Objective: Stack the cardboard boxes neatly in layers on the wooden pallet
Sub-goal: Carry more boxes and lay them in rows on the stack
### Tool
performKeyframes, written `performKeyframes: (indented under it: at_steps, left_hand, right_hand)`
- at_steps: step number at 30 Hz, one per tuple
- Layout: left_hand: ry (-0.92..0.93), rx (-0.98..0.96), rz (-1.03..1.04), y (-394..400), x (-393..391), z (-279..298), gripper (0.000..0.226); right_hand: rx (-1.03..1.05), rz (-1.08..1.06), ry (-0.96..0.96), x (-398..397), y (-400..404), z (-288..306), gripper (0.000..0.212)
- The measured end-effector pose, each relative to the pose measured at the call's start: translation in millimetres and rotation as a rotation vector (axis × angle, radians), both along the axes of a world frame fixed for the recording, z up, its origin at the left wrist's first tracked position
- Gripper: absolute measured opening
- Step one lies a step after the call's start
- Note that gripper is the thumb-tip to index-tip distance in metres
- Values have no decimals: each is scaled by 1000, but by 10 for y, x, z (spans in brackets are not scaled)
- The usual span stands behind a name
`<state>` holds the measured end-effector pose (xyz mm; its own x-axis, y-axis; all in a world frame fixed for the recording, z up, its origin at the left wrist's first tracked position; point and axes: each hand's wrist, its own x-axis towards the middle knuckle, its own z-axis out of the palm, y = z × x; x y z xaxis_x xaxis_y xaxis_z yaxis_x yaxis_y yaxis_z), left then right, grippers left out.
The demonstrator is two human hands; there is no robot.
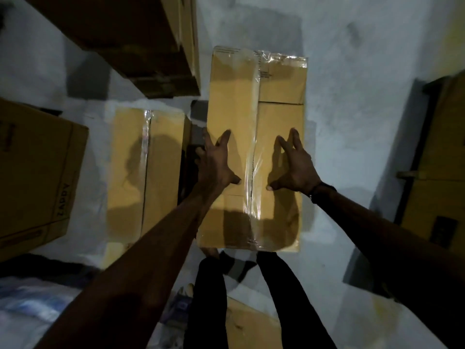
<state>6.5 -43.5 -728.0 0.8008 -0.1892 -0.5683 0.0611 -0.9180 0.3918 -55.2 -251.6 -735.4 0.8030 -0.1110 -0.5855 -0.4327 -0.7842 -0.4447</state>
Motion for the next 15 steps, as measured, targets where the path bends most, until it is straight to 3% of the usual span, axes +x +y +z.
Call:
performKeyframes:
  at_steps: [7, 15]
  left_hand:
    - [-83, -53, -18, -344, -224, 2136, 138]
    - [-270, -84, -77, -648, -710, 3929, 143]
  right_hand:
    - [-20, -17, -125, -226, -377, 2015, 157]
    - [-78, -52, -307, -808, -730, 3858, 152]
